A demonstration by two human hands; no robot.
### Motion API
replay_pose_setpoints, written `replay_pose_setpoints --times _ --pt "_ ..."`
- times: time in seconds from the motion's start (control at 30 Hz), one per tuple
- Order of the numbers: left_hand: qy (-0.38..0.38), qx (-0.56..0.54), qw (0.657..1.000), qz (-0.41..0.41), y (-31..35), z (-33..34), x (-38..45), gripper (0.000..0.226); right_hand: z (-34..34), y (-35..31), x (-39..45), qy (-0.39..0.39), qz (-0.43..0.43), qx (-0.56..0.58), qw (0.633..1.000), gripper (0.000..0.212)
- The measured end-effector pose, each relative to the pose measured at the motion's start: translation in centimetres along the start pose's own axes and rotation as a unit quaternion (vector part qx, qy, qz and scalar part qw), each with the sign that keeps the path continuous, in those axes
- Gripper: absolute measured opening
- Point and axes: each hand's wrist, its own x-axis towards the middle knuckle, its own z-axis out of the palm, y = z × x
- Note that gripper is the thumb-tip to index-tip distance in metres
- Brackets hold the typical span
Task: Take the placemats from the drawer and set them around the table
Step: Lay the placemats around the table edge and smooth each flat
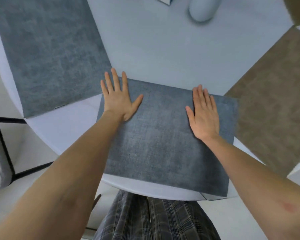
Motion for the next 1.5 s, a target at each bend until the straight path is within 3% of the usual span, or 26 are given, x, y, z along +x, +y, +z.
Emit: replay_pose_setpoints --times 0.17,0.27,0.33,0.4,0.47,0.6,0.73,0.83,0.97,1.07,1.23,1.33,1.5 --pt "-0.054 0.010 0.997 -0.051 2.8 -1.8 0.0 0.097 -0.7 4.2 -1.6 0.022 0.131 0.036 0.990 0.065" --pt "-0.021 0.012 0.996 0.090 7.4 -2.2 -1.5 0.090 -0.8 3.8 -1.6 0.018 0.154 0.041 0.987 0.065" --pt "-0.056 -0.019 0.978 0.202 11.7 -2.0 -3.0 0.092 -0.7 3.3 -1.7 0.015 0.128 0.038 0.991 0.064" --pt "-0.123 -0.018 0.962 0.242 15.0 -1.6 -4.3 0.107 -0.6 3.5 -2.2 0.017 0.086 0.044 0.995 0.063" --pt "-0.150 0.013 0.961 0.232 16.1 -1.5 -4.8 0.122 -0.5 4.5 -3.1 0.016 0.092 0.065 0.994 0.060" --pt "-0.179 0.020 0.961 0.211 17.4 -2.9 -4.8 0.131 -1.3 8.0 -6.9 0.009 0.270 0.117 0.956 0.061" --pt "-0.189 0.035 0.960 0.206 19.4 -3.8 -5.3 0.127 -3.1 10.4 -10.5 -0.058 0.226 0.077 0.969 0.072" --pt "-0.205 0.019 0.958 0.202 20.0 -4.0 -5.2 0.126 -3.9 11.4 -11.8 -0.093 0.253 0.078 0.960 0.071" --pt "-0.217 0.013 0.955 0.200 20.3 -4.2 -5.1 0.128 -4.5 11.6 -10.9 -0.141 0.180 -0.086 0.970 0.061" --pt "-0.213 0.007 0.954 0.210 20.1 -4.0 -5.1 0.128 -4.9 11.3 -10.3 -0.173 0.146 -0.145 0.963 0.056" --pt "-0.211 0.008 0.953 0.218 20.0 -3.9 -5.1 0.129 -5.1 10.2 -9.8 -0.111 0.161 -0.198 0.961 0.046" --pt "-0.210 0.007 0.953 0.217 19.9 -3.9 -5.0 0.130 -6.3 11.2 -9.8 -0.089 0.244 -0.106 0.960 0.043" --pt "-0.213 0.017 0.952 0.219 19.8 -3.6 -4.9 0.131 -7.6 13.0 -10.8 0.098 0.381 0.061 0.917 0.025"
